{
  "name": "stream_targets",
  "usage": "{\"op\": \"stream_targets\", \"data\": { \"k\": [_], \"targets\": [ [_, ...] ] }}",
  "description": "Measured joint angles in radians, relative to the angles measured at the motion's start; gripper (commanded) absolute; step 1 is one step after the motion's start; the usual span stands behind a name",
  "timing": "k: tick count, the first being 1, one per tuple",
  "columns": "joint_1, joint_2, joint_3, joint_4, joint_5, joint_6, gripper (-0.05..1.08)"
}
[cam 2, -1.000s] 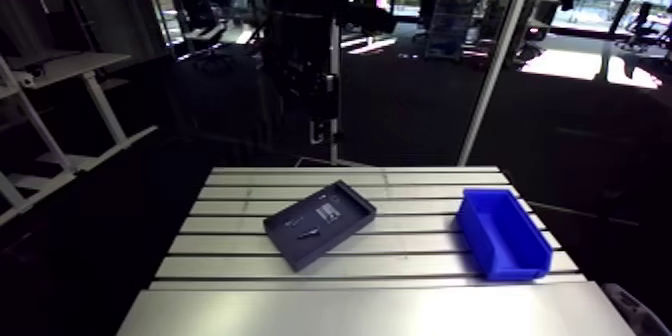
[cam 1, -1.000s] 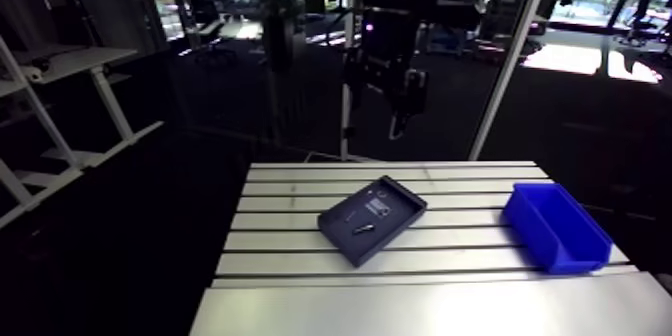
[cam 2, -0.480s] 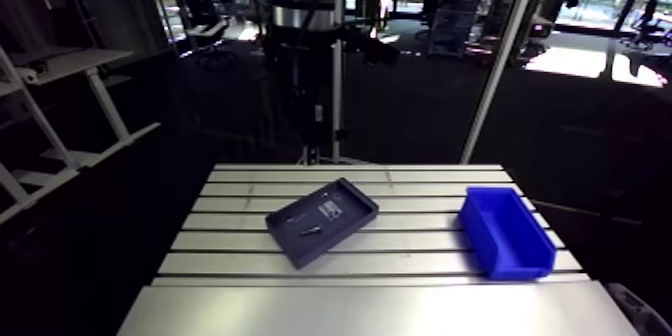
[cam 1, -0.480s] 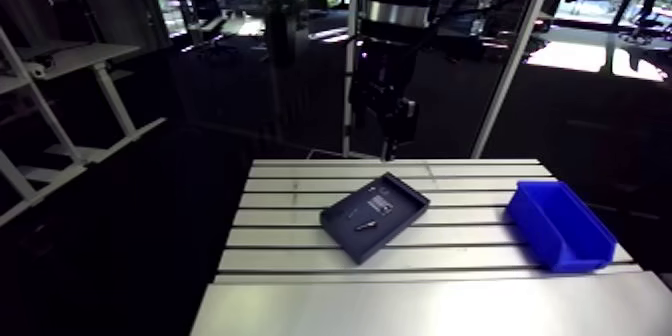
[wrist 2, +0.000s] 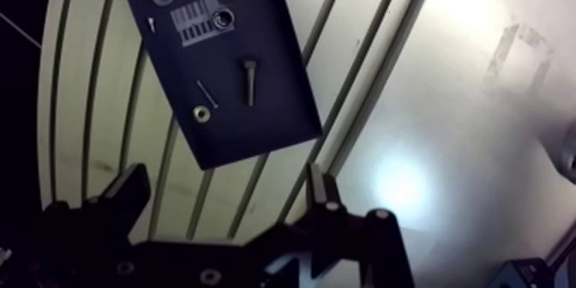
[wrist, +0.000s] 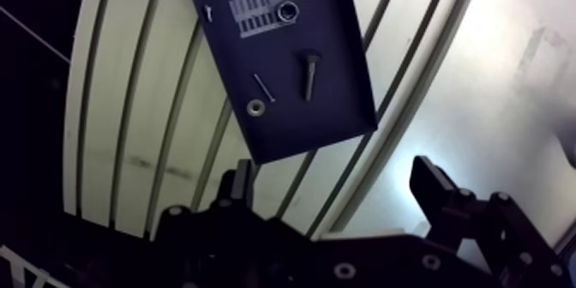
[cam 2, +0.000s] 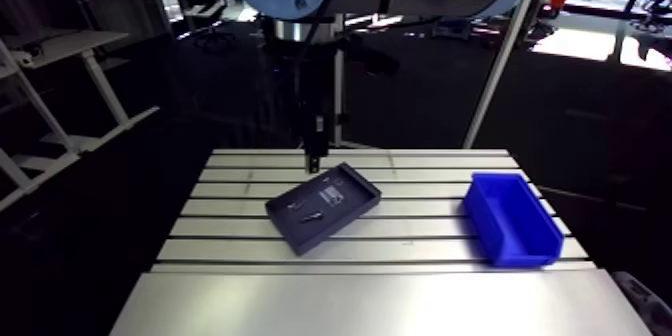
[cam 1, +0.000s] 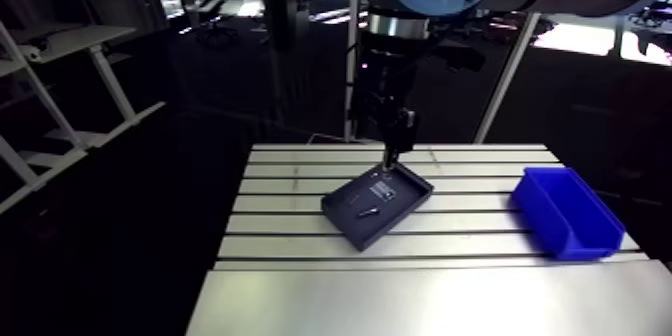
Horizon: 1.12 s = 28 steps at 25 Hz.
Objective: Pick up the M10 bolt from the tray and put it into the blue bin.
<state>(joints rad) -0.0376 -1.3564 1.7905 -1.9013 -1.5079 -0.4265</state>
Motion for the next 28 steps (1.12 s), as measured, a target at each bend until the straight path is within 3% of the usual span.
{"op": "stream_targets", "data": {
  "k": [28],
  "targets": [
    [0.010,0.055,0.089,-0.153,-0.028,-0.015,0.01]
  ]
}}
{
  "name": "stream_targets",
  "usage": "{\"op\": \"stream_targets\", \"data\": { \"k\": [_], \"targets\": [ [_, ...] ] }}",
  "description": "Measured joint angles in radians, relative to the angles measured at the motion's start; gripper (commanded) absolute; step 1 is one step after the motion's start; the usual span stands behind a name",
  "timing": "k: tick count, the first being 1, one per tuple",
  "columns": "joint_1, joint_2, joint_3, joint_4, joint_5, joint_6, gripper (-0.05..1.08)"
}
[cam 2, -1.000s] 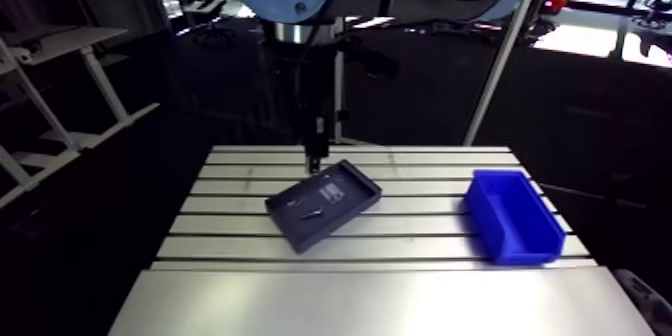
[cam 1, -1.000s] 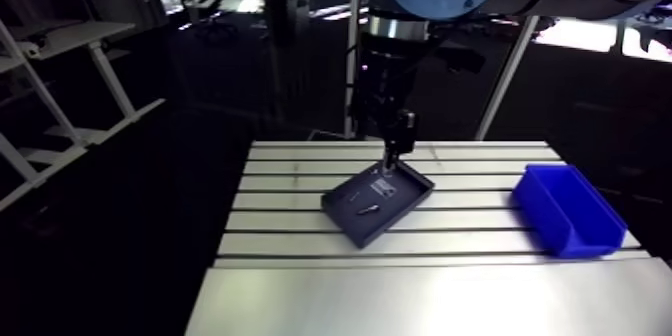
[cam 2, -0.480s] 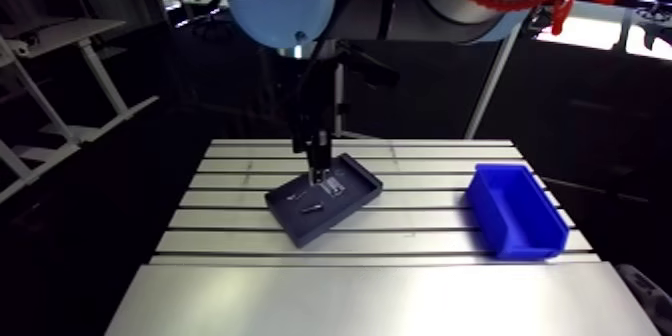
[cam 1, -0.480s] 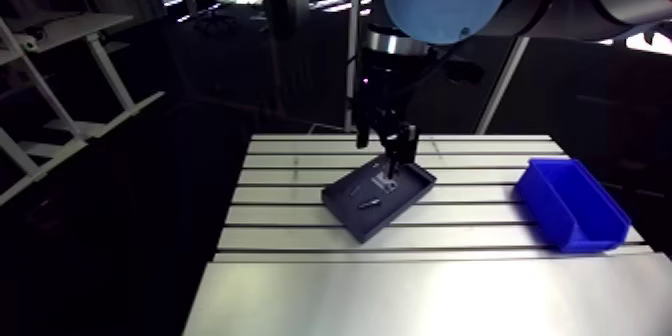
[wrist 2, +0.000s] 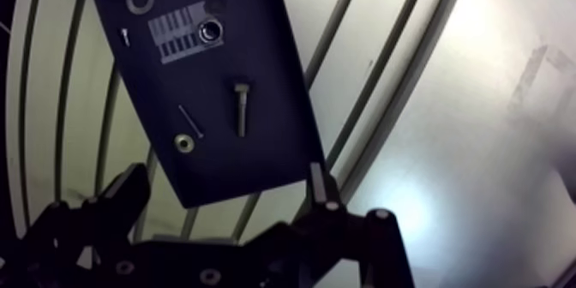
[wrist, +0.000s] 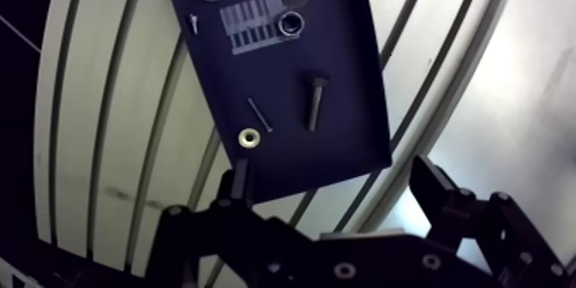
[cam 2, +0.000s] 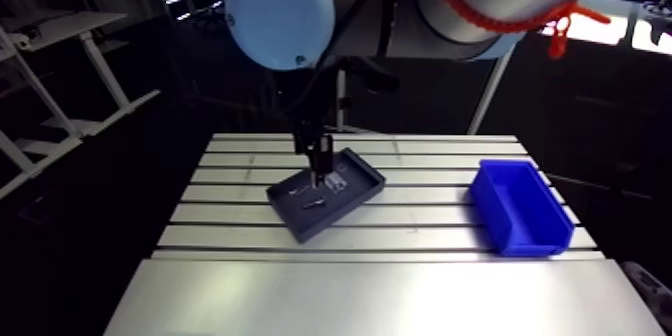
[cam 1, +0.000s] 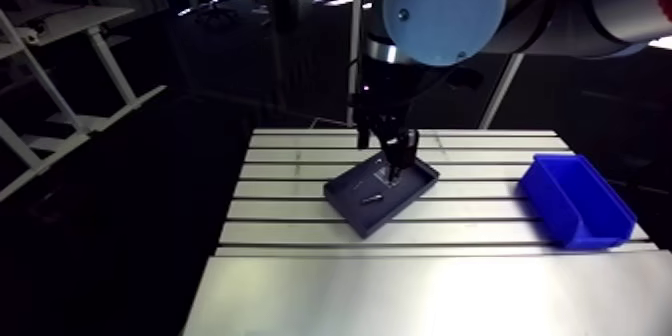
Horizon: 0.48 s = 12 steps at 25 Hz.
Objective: Pick up the M10 bolt from the tray and put it into the blue bin.
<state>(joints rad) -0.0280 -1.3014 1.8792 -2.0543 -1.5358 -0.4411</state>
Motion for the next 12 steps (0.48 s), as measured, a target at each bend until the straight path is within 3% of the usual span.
{"op": "stream_targets", "data": {
  "k": [12],
  "targets": [
    [0.000,0.018,0.024,-0.044,-0.003,0.007,0.01]
  ]
}}
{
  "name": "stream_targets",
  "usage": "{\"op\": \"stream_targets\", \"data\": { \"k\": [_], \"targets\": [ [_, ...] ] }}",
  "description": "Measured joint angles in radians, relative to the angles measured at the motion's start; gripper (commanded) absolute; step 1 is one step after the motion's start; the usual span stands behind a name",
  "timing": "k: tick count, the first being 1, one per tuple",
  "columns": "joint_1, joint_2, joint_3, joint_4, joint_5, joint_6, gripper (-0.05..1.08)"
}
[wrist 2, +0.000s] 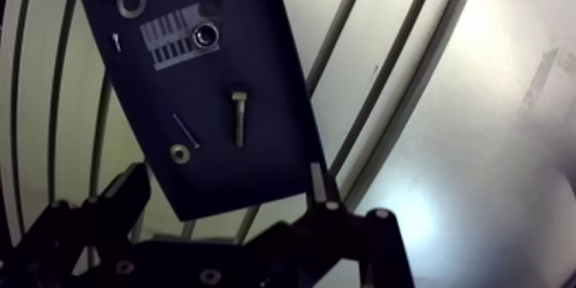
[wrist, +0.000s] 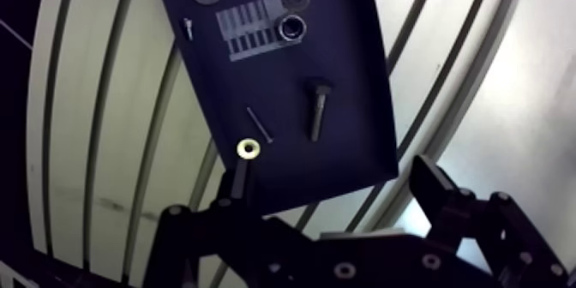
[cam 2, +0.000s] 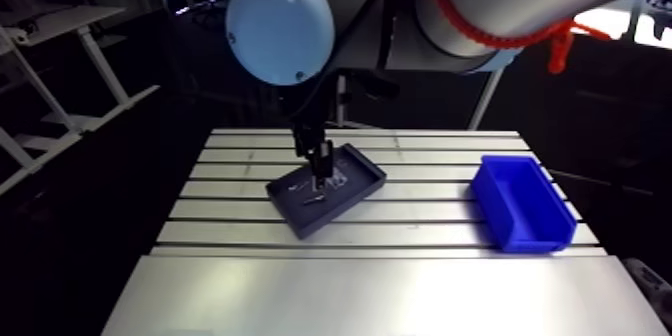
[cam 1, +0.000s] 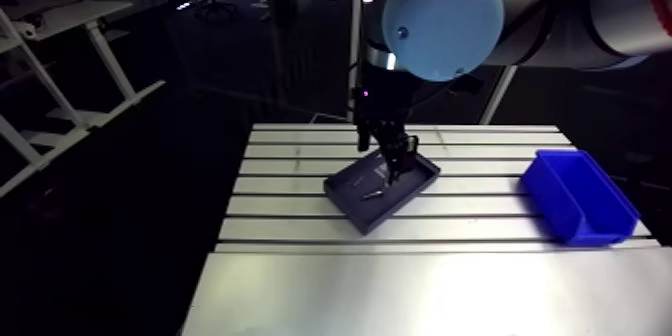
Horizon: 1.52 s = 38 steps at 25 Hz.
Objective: Pick up the M10 bolt from the tray and put it into the blue bin.
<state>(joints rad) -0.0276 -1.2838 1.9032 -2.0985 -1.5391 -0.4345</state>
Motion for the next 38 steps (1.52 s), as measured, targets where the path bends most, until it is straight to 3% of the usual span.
{"op": "stream_targets", "data": {
  "k": [4,13,18,32,38],
  "targets": [
    [0.000,0.006,0.001,-0.001,-0.002,0.001,0.01],
    [0.002,0.025,0.003,-0.005,-0.047,0.007,0.02],
    [0.011,0.030,0.013,-0.048,-0.051,0.008,0.04],
    [0.036,0.052,0.028,-0.092,-0.056,0.065,0.28],
    [0.037,0.064,0.037,-0.108,-0.059,0.079,0.31]
  ]
}}
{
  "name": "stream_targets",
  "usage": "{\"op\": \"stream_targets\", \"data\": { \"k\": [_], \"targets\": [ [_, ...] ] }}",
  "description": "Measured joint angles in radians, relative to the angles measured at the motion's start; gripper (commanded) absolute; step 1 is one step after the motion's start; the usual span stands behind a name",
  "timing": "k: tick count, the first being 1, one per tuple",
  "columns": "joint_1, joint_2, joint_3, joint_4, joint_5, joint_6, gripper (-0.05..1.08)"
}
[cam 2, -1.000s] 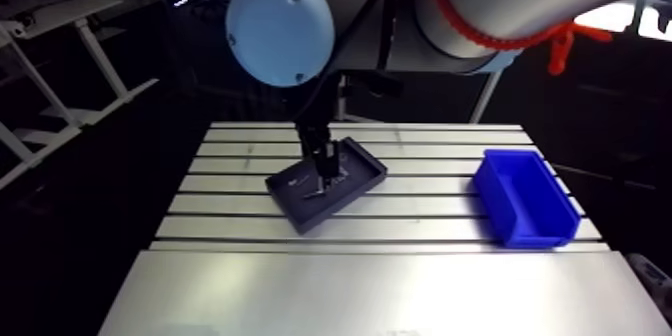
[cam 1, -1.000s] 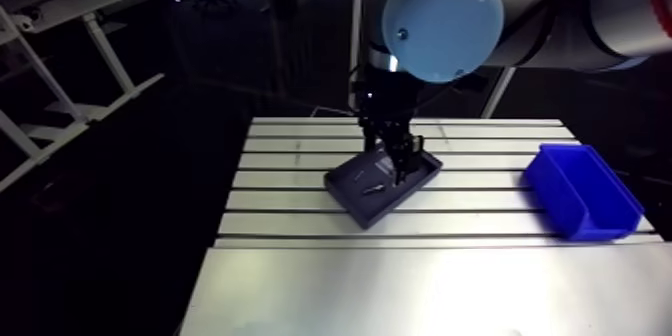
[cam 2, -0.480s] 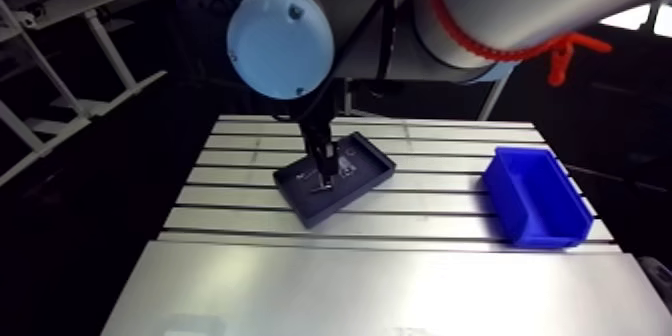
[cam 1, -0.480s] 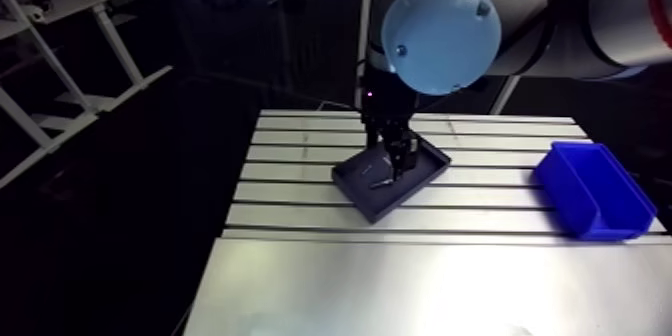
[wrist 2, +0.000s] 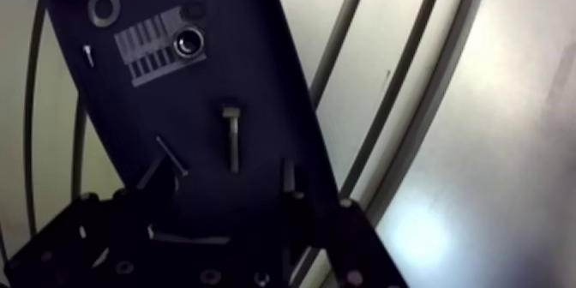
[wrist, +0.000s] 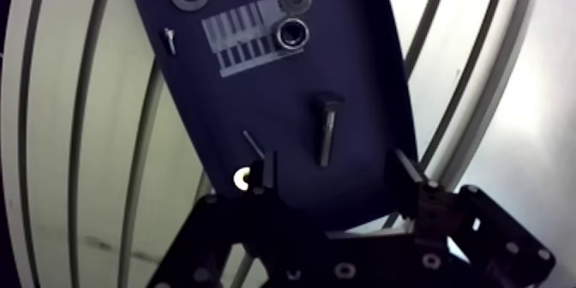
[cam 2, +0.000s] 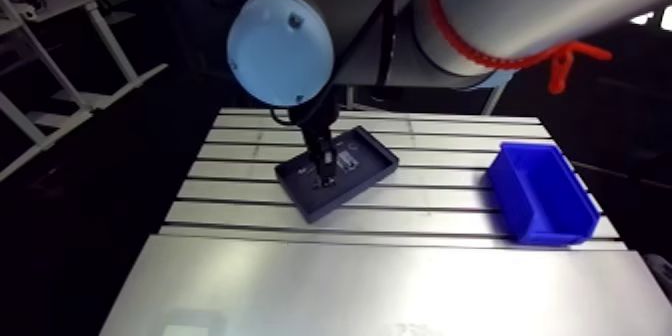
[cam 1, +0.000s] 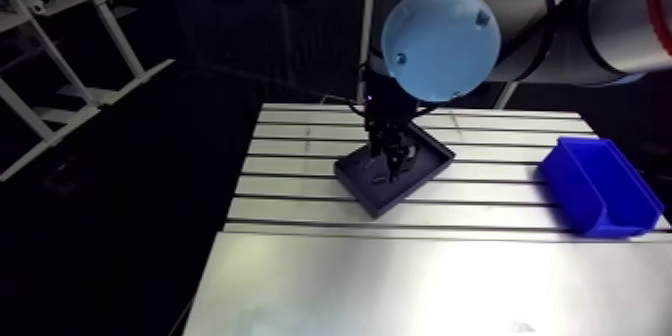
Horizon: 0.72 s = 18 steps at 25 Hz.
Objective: Pick up the M10 bolt from the tray and put it into the blue bin.
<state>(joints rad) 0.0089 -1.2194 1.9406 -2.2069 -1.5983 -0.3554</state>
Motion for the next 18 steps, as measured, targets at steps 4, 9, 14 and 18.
{"op": "stream_targets", "data": {
  "k": [4,9,14,18],
  "targets": [
    [0.000,0.006,0.009,-0.028,-0.004,0.002,0.32],
    [-0.001,0.015,0.014,-0.039,-0.007,0.003,0.37],
    [-0.001,0.022,0.018,-0.050,-0.007,0.007,0.41],
    [-0.001,0.023,0.022,-0.064,-0.008,0.008,0.42]
  ]
}}
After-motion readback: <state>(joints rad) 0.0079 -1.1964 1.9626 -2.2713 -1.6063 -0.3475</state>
